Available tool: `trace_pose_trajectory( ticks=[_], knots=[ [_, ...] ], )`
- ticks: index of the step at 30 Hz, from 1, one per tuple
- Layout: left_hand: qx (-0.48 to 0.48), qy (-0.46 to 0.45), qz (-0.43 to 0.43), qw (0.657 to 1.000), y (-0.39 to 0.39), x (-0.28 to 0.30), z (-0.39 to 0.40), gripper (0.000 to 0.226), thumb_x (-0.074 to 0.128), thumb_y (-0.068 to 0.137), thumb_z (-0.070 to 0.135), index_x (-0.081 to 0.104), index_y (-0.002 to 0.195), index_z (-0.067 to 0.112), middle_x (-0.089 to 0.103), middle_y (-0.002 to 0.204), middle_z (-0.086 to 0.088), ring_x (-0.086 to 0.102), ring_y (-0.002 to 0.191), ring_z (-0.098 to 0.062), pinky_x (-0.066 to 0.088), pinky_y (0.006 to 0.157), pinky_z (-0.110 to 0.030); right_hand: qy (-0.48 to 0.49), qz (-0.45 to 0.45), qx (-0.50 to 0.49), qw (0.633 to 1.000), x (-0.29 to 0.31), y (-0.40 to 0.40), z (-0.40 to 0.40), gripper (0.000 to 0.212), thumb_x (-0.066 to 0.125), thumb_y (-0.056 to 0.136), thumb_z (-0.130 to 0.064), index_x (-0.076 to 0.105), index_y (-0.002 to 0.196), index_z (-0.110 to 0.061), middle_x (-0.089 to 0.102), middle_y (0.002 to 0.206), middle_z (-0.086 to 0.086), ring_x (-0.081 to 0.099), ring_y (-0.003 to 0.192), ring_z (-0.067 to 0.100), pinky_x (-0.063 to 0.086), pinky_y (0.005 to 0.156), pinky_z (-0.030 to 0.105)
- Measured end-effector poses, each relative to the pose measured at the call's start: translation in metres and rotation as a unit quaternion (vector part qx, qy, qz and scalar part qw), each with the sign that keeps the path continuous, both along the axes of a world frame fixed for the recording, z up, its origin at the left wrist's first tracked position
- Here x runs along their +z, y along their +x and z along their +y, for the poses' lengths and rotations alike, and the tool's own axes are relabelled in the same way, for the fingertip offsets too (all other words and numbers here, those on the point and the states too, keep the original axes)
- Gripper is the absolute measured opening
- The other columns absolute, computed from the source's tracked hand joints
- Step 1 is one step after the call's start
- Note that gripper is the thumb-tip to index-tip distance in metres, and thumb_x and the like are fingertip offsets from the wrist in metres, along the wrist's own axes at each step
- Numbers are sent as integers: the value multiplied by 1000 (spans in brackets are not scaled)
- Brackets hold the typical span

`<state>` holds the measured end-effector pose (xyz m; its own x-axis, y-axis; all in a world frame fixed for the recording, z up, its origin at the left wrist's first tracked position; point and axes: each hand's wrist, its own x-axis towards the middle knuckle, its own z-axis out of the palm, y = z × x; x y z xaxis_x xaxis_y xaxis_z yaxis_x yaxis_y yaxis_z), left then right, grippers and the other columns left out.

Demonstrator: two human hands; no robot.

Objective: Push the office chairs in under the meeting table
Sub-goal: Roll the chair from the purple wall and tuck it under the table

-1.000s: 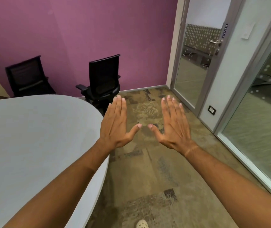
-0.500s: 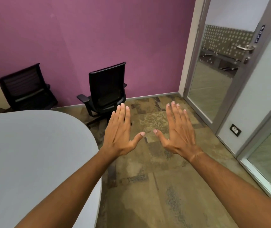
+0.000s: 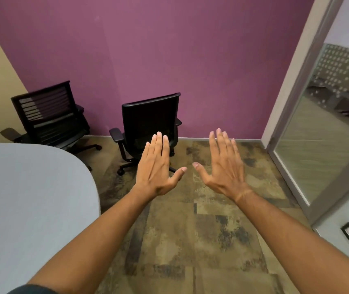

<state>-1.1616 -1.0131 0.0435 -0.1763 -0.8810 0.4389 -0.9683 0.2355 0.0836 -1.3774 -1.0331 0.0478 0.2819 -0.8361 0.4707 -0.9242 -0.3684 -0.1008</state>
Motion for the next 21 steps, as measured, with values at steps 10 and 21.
trace_pose_trajectory(
  ticks=[10, 21],
  knots=[
    [70, 20, 1, 997, 8, -9, -168, 104, 21, 87, 77, -1, 155, 1, 1, 163, -22, -3, 151, -31, 5, 123, -46, 10, 34, 27, 999, -10, 13, -183, 96, 21, 90, -73, 4, 156, -6, 4, 164, 20, 2, 152, 32, 8, 123, 51],
    [108, 38, 30, 993, 79, -14, -350, 103, 26, 88, 76, -2, 155, 2, -2, 163, -21, -5, 151, -30, 3, 123, -46, 25, 48, 53, 997, -13, 79, -374, 94, 20, 91, -72, -2, 157, -8, -1, 164, 18, -4, 152, 28, 6, 123, 50]
  ],
)
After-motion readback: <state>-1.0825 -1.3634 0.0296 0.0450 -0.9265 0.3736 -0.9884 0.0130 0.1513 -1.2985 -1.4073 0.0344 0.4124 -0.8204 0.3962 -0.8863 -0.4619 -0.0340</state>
